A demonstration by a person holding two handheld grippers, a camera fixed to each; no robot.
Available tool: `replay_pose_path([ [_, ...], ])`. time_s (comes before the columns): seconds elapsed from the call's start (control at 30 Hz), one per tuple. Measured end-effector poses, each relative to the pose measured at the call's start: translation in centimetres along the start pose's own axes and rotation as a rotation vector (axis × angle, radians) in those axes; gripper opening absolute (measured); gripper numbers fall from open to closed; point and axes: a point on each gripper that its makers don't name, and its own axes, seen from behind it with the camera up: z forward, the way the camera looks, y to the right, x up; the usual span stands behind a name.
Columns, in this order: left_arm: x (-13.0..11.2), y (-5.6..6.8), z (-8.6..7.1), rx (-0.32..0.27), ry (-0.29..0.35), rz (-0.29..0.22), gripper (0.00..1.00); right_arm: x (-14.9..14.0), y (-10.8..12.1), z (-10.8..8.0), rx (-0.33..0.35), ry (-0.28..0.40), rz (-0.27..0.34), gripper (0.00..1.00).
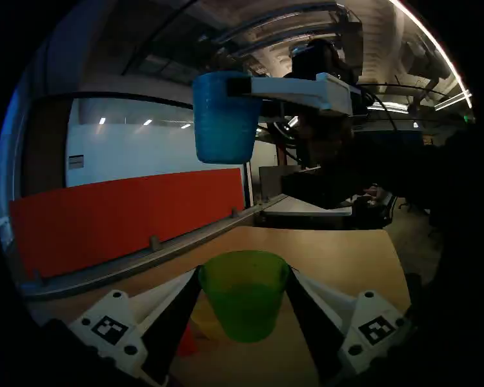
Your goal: Pour water
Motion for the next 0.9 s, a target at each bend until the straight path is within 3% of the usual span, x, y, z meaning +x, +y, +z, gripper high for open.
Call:
replay_pose_path([
  [0.2, -0.1, -0.1, 0.0, 0.005, -0.006, 0.005, 0.88, -0.2, 0.1, -0.2, 0.009, 0.003, 0.054, 0.91],
  [0.9, -1.3, -0.7, -1.1, 0.022, -0.054, 0.020, 0.88, -3.1, 1.0, -2.5, -0.022, -0.029, 0.101, 0.92],
])
